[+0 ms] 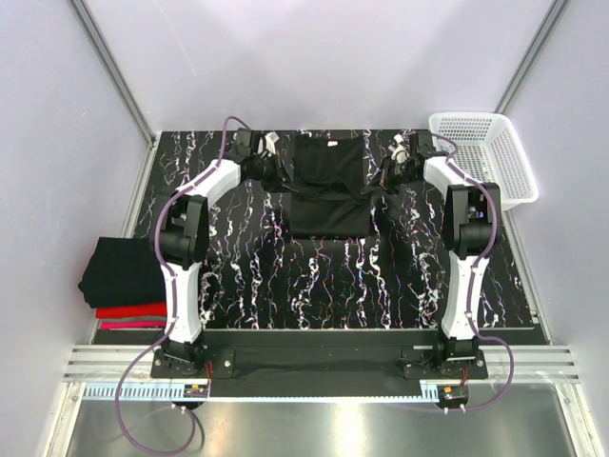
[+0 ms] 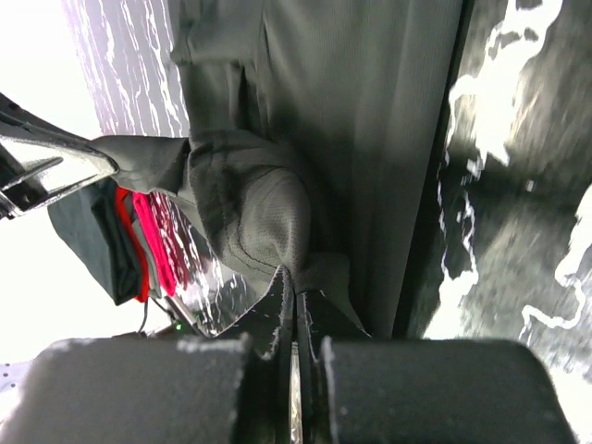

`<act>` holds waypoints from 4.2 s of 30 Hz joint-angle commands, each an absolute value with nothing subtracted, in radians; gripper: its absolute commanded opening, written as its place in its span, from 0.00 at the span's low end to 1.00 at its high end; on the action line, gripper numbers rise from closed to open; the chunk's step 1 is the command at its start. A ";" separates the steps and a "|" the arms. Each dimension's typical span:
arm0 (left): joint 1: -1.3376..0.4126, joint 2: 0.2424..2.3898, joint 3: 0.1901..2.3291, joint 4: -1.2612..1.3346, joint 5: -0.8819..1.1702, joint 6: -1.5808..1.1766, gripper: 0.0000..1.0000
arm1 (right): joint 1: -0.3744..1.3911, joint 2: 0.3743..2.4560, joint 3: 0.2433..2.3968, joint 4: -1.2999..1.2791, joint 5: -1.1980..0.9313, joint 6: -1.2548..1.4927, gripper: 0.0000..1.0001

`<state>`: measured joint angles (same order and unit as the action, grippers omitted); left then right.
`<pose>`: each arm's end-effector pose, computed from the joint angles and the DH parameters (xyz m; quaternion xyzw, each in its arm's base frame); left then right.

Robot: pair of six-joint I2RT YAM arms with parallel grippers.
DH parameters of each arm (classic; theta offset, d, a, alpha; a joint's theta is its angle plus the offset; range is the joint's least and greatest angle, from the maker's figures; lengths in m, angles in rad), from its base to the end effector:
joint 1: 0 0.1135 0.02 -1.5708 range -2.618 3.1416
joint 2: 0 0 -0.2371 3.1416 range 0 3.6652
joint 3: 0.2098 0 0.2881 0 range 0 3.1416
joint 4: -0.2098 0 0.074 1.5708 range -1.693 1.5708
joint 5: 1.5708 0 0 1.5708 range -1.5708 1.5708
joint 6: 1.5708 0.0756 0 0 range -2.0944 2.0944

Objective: Fold and stack the t-shirts
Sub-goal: Fold the tshirt

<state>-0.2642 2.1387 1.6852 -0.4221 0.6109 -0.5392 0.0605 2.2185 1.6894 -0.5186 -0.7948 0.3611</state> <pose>0.4850 -0.1761 0.1395 -0.0214 0.9022 -0.3873 0.1885 0.4958 0.0841 0.1022 0.0344 0.8957 0.4155 0.1549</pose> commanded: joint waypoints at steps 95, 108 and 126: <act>-0.321 1.784 1.328 -0.391 0.746 -0.566 0.00 | 0.095 1.604 1.154 -0.534 -0.790 0.414 0.00; -0.276 2.101 1.879 -0.434 0.693 -0.431 0.00 | 0.055 1.918 1.540 -0.450 -0.749 0.367 0.00; -0.224 2.370 2.120 -0.472 0.577 -0.261 0.73 | 0.064 2.224 1.804 -0.373 -0.739 0.344 0.62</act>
